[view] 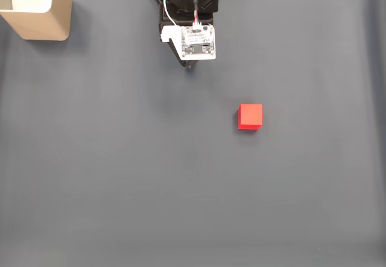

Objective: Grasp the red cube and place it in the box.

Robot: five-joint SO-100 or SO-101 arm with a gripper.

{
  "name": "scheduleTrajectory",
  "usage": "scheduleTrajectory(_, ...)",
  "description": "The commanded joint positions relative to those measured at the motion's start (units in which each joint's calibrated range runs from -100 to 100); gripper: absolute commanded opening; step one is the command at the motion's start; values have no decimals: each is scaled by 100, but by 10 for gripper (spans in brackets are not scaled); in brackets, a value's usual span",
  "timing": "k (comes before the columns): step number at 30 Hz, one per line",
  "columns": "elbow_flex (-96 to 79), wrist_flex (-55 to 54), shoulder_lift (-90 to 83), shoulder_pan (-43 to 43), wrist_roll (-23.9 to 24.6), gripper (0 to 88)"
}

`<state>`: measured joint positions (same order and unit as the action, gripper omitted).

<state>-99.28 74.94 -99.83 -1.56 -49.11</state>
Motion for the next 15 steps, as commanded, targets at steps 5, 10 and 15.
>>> scheduleTrajectory(5,-54,-240,-17,35,20,0)
scheduleTrajectory(10,-45,-732,-9,63,-20,0)
scheduleTrajectory(15,1,-1248,-9,113,-10,0)
